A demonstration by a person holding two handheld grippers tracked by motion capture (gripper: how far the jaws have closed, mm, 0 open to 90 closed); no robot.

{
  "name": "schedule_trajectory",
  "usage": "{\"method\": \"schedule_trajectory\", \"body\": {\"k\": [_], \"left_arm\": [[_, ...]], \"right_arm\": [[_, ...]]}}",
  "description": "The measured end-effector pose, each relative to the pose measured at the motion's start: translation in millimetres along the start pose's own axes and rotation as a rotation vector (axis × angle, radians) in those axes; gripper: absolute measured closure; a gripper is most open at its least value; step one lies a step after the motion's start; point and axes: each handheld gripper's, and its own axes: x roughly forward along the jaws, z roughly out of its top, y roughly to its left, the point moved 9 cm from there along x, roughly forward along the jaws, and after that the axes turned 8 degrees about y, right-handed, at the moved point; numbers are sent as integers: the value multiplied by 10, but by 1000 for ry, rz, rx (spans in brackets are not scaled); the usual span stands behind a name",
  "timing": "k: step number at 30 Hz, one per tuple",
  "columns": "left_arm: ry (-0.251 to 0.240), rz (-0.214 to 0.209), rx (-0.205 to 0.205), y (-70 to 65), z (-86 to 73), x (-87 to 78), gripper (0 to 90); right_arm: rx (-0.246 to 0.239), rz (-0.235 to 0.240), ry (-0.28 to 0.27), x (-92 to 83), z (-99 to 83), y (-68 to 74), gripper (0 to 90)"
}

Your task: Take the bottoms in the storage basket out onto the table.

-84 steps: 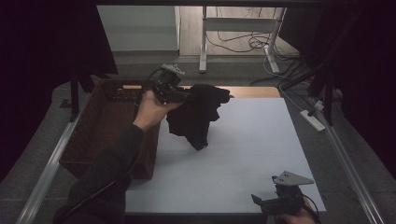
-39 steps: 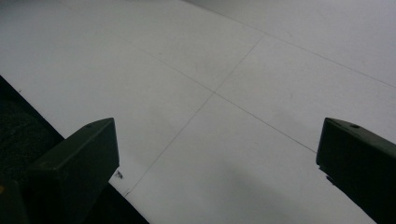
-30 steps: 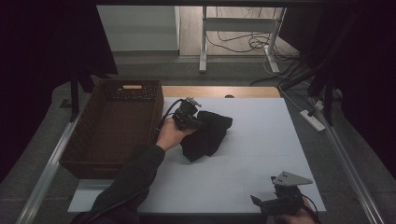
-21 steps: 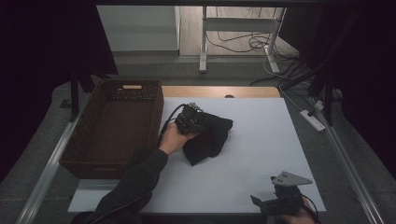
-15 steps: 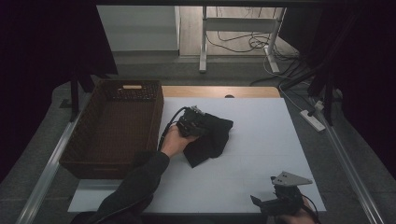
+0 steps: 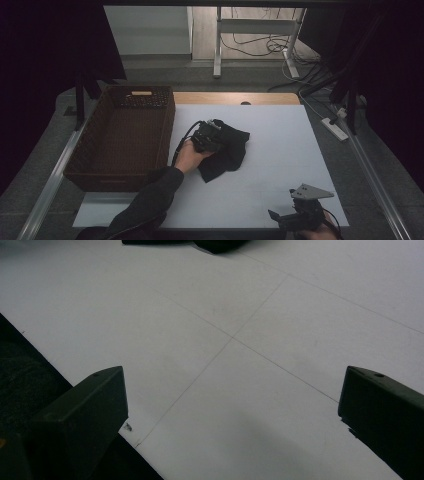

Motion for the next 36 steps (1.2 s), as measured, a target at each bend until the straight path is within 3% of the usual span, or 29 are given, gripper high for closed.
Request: {"method": "schedule_trajectory", "body": {"k": [22,26,36], "left_arm": [[-7,65,17,94,-94,140,323],[7,73,13,106,-108,155,222],[-1,48,-8,101,-122,169,50]], "right_arm": [[-10,1,9,10,-4,11,0],[-11,1,11,12,-5,14,0],[-12,1,12,13,-6,15,0]]}}
